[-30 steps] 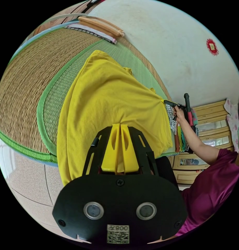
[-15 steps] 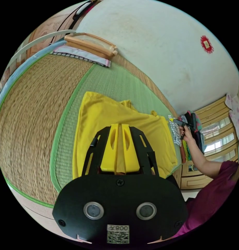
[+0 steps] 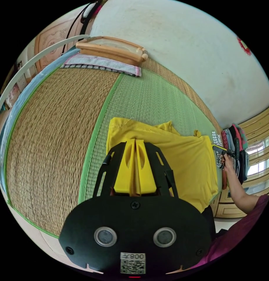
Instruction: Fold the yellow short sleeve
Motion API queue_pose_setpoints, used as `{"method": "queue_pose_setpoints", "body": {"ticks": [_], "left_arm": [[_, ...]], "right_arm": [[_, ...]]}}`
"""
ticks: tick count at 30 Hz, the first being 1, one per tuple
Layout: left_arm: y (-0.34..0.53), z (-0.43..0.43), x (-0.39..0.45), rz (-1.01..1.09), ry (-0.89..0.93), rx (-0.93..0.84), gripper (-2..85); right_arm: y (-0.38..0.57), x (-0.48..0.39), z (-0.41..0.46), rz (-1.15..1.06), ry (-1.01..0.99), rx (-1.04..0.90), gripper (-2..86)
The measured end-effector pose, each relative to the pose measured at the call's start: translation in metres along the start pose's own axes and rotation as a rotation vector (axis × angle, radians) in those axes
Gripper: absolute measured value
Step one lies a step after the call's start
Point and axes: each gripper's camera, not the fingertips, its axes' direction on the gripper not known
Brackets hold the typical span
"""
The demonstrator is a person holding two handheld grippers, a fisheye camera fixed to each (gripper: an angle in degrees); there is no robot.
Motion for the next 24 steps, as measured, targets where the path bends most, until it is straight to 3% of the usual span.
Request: {"method": "queue_pose_setpoints", "body": {"ticks": [11, 24], "left_arm": [[-0.013, -0.014, -0.013, -0.015, -0.066, 0.010, 0.2], [-0.011, -0.067, -0.044, -0.090, 0.060, 0.071, 3.2]], "right_arm": [[0.016, 0.047, 0.016, 0.072, -0.080, 0.021, -0.5], [0.069, 0.049, 0.074, 0.124, -0.273, 0.032, 4.6]]}}
